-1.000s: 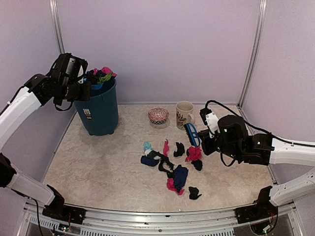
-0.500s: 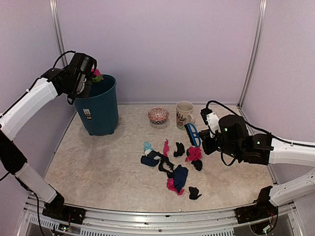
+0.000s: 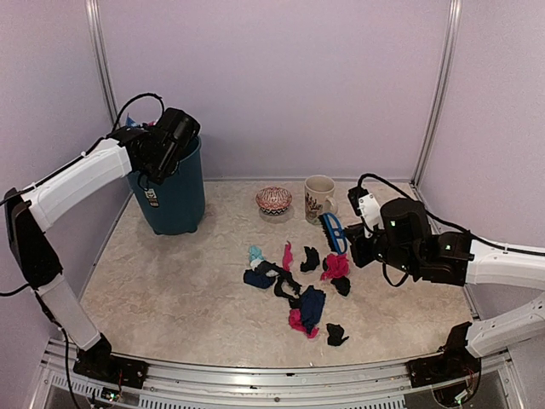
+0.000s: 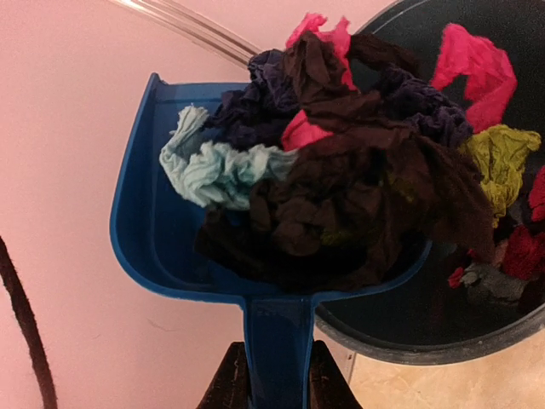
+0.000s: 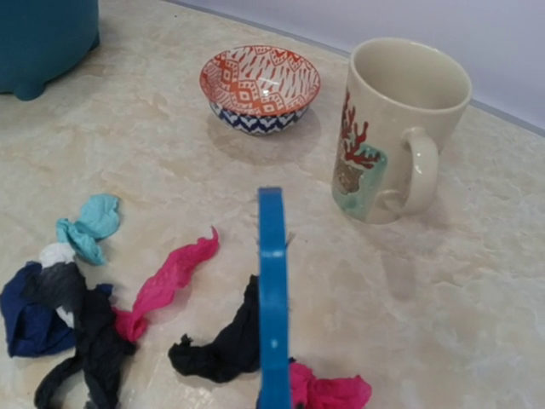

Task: Sweep away the paper scraps from the table
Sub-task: Dump the paper scraps in the dustpan into the trash bin.

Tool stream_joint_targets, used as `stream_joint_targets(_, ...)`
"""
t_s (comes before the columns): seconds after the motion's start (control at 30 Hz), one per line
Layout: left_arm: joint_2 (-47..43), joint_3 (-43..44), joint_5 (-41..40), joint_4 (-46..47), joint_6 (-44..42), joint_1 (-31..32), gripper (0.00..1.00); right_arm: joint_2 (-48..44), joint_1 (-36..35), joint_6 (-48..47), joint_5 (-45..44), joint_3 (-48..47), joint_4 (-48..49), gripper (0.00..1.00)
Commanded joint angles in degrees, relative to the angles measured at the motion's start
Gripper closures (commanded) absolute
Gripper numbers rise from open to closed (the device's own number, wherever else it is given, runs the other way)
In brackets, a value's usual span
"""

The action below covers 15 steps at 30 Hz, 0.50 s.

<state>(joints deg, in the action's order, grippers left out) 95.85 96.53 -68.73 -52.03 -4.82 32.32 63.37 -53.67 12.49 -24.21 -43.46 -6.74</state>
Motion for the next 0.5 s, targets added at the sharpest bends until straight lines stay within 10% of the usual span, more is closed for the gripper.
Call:
stream_joint_targets(0.0,0.46,-2.47,-11.43,5.77,-9.12,1.07,1.00,-1.97,0.75,-0.60,0.39,1.00,1.61,1.00)
stream_joint_targets(0.2,-2.13,-9.71,-16.26,25.23,-31.72,2.39,1.00,-3.34,1.27,-0.35,0.93,2.64,2.84,1.00)
stream_joint_targets(0.47,-7.06,-24.51,-15.40,74.92,-75.55,2.50,1.00,-5.46,1.62,0.15,1.67,4.74,3.83,1.00)
